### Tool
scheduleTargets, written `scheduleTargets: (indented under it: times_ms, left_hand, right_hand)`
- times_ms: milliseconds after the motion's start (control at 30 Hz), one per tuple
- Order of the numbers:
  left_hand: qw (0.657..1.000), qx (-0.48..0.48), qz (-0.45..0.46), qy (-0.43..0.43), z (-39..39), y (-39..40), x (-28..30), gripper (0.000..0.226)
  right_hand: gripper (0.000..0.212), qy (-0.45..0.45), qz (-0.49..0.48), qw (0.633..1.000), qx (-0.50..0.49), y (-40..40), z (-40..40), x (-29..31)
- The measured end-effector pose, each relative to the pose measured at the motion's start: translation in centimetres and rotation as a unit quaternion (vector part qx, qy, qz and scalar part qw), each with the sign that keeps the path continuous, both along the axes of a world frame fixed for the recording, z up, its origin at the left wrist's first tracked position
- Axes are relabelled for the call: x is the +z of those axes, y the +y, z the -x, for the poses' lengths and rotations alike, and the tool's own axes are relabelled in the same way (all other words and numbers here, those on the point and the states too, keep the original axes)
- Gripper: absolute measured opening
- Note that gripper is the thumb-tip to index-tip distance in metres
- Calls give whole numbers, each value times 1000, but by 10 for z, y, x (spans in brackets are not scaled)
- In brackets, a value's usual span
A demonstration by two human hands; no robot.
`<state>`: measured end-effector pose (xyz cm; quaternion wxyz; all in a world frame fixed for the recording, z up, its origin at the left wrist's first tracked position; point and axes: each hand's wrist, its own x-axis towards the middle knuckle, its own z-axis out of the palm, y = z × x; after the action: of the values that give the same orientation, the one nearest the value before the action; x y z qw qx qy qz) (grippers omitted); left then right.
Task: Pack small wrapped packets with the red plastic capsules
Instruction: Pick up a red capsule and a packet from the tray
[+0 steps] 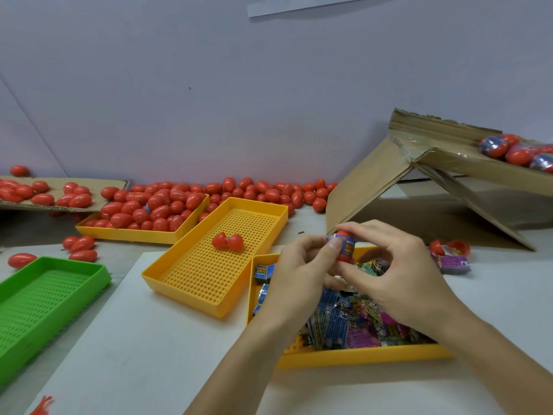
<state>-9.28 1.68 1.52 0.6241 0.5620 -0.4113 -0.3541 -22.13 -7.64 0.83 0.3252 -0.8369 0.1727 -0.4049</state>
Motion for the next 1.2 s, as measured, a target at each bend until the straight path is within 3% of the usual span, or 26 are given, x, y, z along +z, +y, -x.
scheduleTargets:
  times_ms: [233,367,500,967,1133,1200]
  left_hand:
    - [987,-58,-3,149,0,0,0,34]
    - [989,-54,2,138,-2,-2,-2,34]
    - [992,-49,5,115,-3,-3,-5,30]
    - [973,-102,24,207,1,-1,1,34]
    - [981,-65,22,181,2,-1,2,37]
    - [998,0,5,65,1,0,0,31]
  right_hand:
    - [56,-9,-13,1000,8,1,2,5]
    - [46,9,2,1000,-2,1,2,5]
    - [51,9,14,1000,-19,2,2,6]
    - [51,-10,-43,999,8,2,2,7]
    - [47,-4,-59,998,37,3,0,7]
    - [48,18,-44,999,27,1,1,4]
